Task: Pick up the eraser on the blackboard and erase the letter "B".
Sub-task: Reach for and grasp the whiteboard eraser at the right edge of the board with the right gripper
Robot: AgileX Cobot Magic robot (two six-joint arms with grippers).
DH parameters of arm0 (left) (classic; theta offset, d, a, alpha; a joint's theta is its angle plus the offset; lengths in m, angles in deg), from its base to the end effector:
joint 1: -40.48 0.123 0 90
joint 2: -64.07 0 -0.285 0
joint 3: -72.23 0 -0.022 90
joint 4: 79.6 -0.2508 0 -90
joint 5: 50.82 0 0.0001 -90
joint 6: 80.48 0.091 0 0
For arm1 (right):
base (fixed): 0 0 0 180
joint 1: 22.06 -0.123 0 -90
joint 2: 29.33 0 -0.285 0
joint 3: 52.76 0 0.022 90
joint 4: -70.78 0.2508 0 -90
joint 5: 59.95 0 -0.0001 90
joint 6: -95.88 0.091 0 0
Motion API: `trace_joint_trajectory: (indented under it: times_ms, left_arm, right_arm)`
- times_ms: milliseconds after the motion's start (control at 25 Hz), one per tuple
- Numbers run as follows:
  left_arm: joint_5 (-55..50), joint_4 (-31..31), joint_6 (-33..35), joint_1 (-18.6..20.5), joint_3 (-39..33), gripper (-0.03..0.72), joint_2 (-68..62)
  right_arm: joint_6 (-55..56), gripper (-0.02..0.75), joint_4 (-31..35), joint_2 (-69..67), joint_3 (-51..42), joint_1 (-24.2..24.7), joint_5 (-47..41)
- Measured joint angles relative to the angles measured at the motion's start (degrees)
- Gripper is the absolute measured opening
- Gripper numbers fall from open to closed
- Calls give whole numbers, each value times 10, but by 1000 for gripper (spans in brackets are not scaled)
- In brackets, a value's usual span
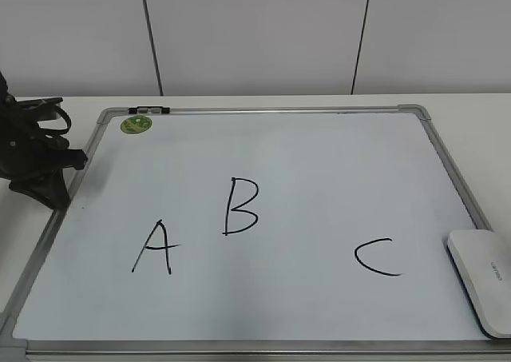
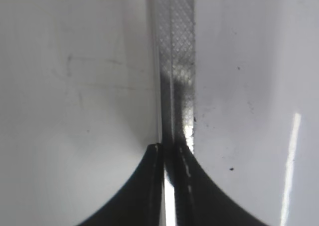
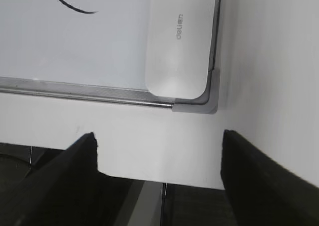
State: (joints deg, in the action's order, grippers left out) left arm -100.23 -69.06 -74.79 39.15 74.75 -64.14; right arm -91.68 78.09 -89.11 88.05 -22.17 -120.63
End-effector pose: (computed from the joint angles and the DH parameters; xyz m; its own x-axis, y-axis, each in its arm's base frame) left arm 0.4008 -0.0220 0.1288 -0.9959 0.0022 -0.0909 0.0149 0.9900 -0.1402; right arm 0.1393 0.0104 0.2672 -0.9313 -0.0705 -0.3574 -0.1055 0.9912 0.0794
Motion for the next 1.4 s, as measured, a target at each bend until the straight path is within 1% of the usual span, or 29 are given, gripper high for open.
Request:
trace_joint_trajectory:
  times_ms: [560, 800, 1400]
  left_arm:
    - [0, 0, 0, 0, 0, 11, 0]
    - [0, 0, 0, 0, 0, 11, 0]
    - [-1, 1, 0, 0, 0, 11, 0]
  right_arm:
    - [0, 591, 7, -143, 1, 0, 90]
    - [-9, 628, 8, -205, 3, 0, 124]
    - [-14, 631, 11, -331, 4, 0, 248]
